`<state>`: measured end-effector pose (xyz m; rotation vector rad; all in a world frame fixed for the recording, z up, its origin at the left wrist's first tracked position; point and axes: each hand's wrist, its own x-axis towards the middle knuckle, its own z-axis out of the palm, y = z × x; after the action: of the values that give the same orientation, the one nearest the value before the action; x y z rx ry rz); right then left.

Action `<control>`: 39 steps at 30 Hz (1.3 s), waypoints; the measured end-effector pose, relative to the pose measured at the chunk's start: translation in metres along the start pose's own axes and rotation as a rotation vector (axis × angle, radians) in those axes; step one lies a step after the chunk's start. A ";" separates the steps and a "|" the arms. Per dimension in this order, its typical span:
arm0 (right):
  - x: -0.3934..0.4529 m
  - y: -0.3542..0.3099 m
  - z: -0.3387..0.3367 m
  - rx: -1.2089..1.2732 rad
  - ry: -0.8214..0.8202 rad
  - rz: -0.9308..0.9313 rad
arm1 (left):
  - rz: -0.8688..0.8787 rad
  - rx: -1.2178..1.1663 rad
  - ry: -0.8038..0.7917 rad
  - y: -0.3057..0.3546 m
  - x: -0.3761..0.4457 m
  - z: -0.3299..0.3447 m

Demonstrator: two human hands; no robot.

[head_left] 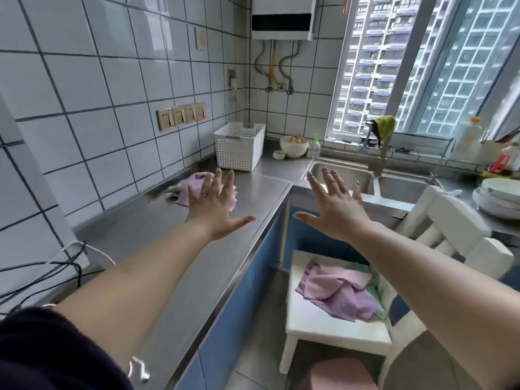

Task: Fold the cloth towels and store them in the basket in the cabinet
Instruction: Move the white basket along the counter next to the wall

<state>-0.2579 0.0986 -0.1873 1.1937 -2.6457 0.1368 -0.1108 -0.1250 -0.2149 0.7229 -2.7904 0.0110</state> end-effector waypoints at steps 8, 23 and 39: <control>0.156 0.048 0.037 0.111 -0.003 -0.027 | -0.095 -0.053 -0.006 -0.003 0.158 0.035; 0.405 0.073 0.104 0.548 -0.113 0.083 | -0.288 -0.364 0.048 -0.056 0.383 0.093; 0.707 0.050 0.231 0.971 -0.344 0.261 | -0.537 -0.833 0.024 -0.189 0.650 0.194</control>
<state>-0.7882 -0.4236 -0.2332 1.1274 -3.0962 1.5214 -0.6163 -0.6146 -0.2508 1.1430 -2.1530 -1.1325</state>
